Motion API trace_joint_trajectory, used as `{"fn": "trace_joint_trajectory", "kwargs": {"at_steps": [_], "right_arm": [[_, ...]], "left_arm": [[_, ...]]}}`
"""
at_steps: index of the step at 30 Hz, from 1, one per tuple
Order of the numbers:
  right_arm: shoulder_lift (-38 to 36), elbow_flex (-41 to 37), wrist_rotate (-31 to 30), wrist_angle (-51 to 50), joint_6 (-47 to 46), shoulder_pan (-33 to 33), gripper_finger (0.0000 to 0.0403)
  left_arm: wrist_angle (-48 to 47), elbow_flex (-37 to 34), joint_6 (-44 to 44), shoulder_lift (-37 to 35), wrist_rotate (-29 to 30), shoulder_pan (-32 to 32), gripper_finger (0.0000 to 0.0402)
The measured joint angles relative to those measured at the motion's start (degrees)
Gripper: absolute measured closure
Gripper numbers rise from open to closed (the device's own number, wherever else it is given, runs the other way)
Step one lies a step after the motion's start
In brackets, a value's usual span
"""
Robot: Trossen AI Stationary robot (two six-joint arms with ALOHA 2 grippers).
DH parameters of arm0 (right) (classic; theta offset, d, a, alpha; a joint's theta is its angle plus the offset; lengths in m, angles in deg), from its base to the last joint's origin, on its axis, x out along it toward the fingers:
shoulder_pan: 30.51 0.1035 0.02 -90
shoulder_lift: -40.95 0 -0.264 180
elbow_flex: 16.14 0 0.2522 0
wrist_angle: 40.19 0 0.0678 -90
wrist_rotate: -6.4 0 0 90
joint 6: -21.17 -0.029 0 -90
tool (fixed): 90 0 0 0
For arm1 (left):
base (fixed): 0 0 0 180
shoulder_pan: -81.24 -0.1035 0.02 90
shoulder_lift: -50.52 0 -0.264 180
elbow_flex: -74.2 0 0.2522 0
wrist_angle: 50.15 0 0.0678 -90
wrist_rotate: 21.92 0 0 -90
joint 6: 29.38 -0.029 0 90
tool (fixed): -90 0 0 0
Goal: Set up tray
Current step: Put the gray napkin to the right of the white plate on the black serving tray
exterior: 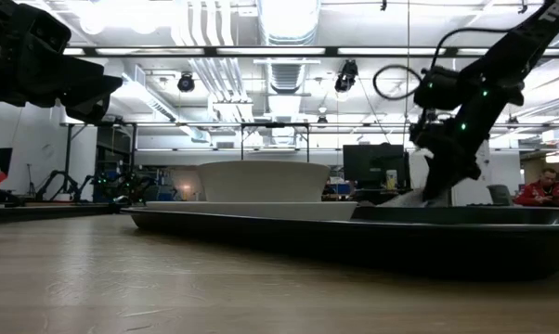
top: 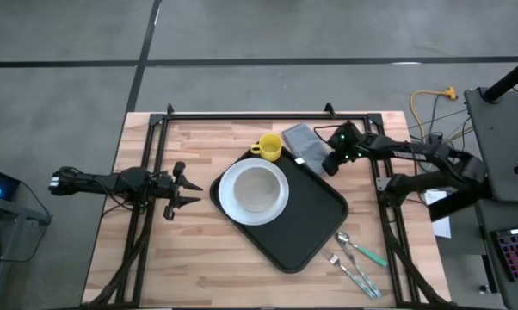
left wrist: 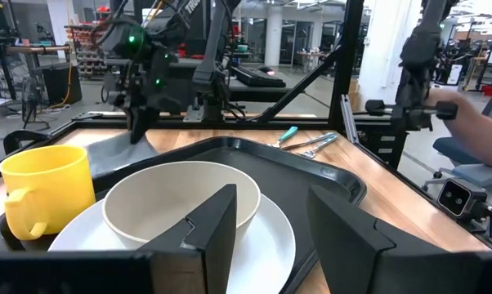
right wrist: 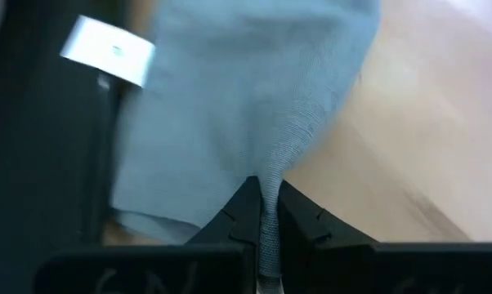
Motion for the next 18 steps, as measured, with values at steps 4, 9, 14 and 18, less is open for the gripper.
{"fn": "trace_joint_trajectory", "kwargs": {"at_steps": [4, 9, 14, 18], "right_arm": [[-4.37, 0.02, 0.13, -0.33, -1.33, 2.05, 0.0392], [-10.24, 0.11, 1.04, -0.09, -2.76, 4.91, 0.0392], [-16.16, 0.15, 3.15, 0.89, -3.23, 7.53, 0.0392], [-20.35, 0.22, 3.38, 2.13, -4.18, 10.07, 0.0392]], "left_arm": [[-0.01, 0.00, 0.00, 0.01, 0.00, -0.01, 0.0266], [-0.01, 0.00, 0.00, 0.00, 0.00, -0.02, 0.0266], [-0.01, 0.00, 0.00, 0.00, 0.00, 0.00, 0.0266], [0.00, 0.00, 0.00, 0.00, 0.00, -0.02, 0.0266]]}}
